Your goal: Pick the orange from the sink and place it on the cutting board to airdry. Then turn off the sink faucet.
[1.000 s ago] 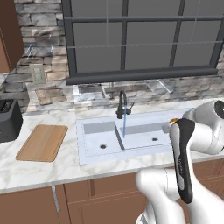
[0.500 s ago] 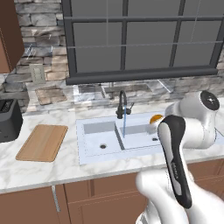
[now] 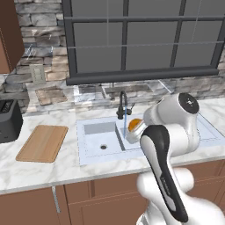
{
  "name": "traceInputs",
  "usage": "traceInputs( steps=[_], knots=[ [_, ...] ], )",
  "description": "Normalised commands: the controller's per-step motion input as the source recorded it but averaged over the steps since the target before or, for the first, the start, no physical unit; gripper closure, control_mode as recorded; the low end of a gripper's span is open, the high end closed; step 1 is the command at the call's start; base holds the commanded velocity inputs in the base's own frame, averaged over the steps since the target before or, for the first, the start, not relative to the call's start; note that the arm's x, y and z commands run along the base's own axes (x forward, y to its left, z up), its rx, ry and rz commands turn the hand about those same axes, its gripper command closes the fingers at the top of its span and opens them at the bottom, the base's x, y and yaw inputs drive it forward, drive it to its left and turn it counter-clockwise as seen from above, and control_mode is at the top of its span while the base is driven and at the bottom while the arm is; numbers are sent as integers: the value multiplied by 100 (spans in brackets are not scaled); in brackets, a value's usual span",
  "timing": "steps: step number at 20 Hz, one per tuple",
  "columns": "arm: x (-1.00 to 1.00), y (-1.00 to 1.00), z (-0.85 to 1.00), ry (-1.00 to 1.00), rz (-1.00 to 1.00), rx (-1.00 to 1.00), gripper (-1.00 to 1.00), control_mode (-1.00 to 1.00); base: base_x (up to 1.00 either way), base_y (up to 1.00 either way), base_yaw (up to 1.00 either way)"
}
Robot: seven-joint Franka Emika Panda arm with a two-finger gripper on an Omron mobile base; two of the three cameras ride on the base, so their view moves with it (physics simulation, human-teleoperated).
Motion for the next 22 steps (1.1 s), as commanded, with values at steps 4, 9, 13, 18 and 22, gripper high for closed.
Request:
traceInputs(
  steps=[4, 9, 13, 18, 22],
  knots=[
    [-1, 65, 0, -9, 14, -8, 100, -100, 0, 0, 0],
    [0, 54, -3, -4, 8, -2, 100, -100, 0, 0, 0],
    [1, 39, 0, -2, 5, 0, 100, -100, 0, 0, 0],
    [5, 35, 0, 0, 1, 0, 100, -100, 0, 0, 0],
    [18, 34, 0, 2, 0, 2, 100, -100, 0, 0, 0]
  ],
)
